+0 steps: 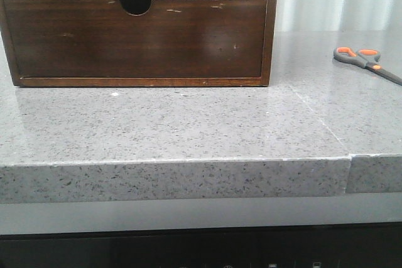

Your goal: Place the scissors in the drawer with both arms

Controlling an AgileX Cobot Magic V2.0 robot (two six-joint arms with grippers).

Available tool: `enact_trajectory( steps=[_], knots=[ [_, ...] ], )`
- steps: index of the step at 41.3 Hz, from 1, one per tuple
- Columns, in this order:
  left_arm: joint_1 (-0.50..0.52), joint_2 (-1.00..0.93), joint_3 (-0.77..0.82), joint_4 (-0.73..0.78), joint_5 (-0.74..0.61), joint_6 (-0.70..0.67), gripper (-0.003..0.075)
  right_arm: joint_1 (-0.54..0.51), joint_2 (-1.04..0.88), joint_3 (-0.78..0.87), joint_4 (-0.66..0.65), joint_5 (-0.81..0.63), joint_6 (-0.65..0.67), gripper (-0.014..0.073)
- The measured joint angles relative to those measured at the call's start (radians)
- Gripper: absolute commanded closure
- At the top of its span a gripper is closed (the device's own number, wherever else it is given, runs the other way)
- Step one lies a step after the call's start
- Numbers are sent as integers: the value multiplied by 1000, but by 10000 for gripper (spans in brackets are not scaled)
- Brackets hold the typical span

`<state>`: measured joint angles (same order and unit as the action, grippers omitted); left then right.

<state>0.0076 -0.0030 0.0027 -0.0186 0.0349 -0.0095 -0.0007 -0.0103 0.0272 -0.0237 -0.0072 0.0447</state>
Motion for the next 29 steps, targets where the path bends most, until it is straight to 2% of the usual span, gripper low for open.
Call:
enact_trajectory(
  steps=[10, 15, 23, 29],
  knots=[
    [0, 0, 0, 7, -78, 0, 741, 0, 0, -8, 0, 7, 0, 662],
    [0, 0, -39, 7, -71, 0, 741, 0, 0, -97, 0, 56, 0, 662],
    [0, 0, -255, 9, 39, 0, 741, 0, 0, -286, 0, 176, 0, 662],
    [0, 34, -429, 9, 141, 0, 741, 0, 78, -438, 0, 279, 0, 662]
  ],
)
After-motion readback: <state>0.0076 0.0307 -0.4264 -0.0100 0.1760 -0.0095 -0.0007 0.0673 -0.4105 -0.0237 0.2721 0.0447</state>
